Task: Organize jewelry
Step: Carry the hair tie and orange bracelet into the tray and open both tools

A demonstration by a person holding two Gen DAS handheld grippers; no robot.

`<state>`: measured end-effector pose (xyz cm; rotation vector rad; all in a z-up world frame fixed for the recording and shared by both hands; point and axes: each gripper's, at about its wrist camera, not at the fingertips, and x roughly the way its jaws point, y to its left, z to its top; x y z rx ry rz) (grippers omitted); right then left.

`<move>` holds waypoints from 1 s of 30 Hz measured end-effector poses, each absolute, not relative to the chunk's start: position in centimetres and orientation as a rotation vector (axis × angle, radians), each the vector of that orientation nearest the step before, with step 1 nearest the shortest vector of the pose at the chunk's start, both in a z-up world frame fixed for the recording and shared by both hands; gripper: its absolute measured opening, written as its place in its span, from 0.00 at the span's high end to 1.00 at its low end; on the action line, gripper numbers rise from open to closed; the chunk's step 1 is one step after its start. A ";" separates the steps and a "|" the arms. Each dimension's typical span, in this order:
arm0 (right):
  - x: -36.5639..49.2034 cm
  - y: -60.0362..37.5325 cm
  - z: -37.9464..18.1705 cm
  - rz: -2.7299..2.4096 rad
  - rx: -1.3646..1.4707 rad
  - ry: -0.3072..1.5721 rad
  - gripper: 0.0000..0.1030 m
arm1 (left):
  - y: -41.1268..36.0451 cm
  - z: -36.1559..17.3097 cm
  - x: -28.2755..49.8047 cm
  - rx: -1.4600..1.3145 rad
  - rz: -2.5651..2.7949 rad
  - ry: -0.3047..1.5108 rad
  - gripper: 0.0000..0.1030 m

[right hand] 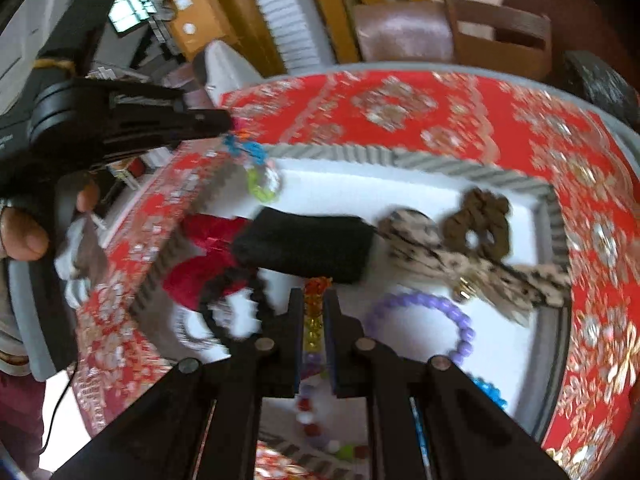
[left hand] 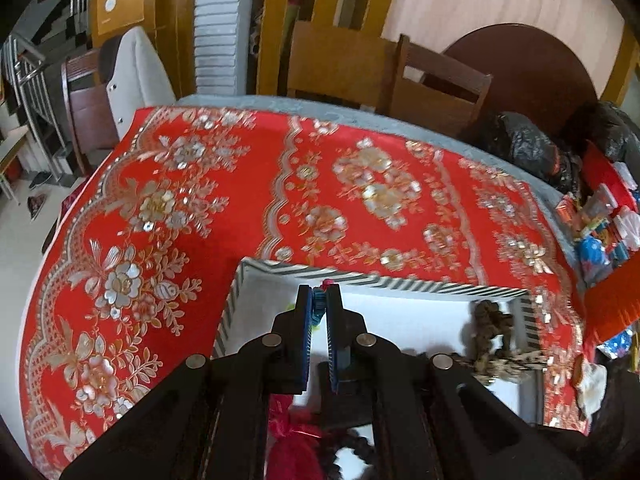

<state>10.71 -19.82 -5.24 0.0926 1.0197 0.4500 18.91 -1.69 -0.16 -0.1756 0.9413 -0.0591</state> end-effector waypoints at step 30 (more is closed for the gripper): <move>9.8 -18.2 -6.8 0.405 -0.002 1.035 0.79 | -0.1 -2.8 15.5 -0.101 0.014 0.938 0.71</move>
